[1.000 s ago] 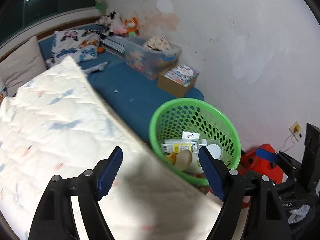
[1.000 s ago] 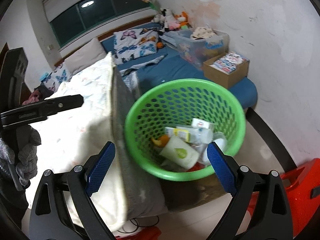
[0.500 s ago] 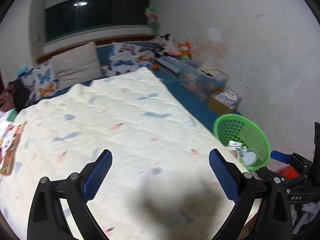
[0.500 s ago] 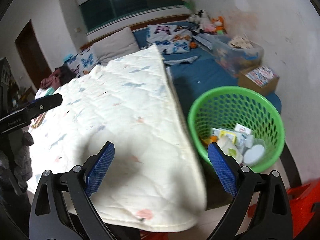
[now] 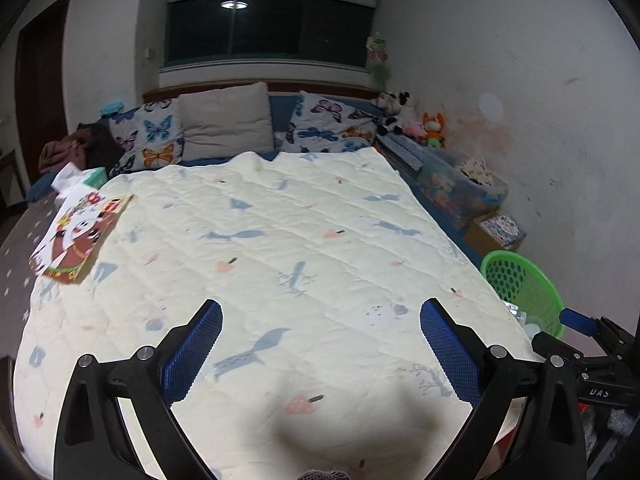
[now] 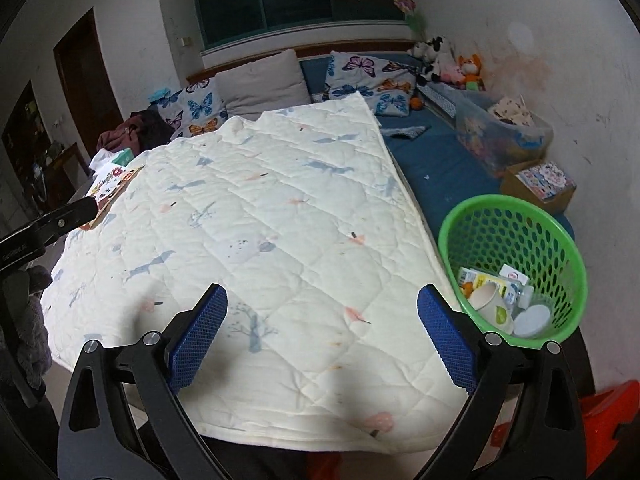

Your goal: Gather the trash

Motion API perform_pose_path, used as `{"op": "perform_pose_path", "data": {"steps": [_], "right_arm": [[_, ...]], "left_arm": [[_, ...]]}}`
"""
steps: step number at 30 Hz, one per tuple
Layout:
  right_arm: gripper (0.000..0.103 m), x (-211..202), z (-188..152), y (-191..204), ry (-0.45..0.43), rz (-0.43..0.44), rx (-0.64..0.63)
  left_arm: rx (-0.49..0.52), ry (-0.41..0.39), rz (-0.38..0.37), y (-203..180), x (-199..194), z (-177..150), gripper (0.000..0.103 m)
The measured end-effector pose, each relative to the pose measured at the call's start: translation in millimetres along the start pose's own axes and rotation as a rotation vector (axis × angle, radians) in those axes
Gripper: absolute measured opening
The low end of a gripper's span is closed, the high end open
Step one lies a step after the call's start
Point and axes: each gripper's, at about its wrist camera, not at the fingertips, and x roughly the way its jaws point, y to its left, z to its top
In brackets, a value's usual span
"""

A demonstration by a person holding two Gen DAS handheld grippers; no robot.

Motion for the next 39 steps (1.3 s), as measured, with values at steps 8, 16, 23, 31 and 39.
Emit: {"op": "perform_pose_path", "data": {"steps": [8,16,23,31,39], "right_arm": [[0.096,-7.8,-3.2,10.3,-0.021,-0.004,-0.005],[0.098,-16.4,-5.7,8.5,-0.044,-0.026,-0.004],[0.098,-16.1,-8.8,9.4,-0.042,-0.029,-0.008],[0.099,-17.4,-10.7,5.9,-0.043,-0.032,0.0],[0.098,-15.3,-12.1,6.5,-0.038,-0.032,0.004]], "left_arm": [[-0.032,-0.018,0.067,12.1,-15.1,-13.4,0.096],[-0.044,-0.025,0.101,13.5,-21.0,-25.3,0.096],[-0.022,-0.011,0.076,1.7,-21.2,-30.6,0.096],[-0.005,-0.003,0.071,-8.6,-19.6,-31.3,0.096],[0.004,0.017,0.068,-15.2,-14.1,-32.0,0.096]]}}
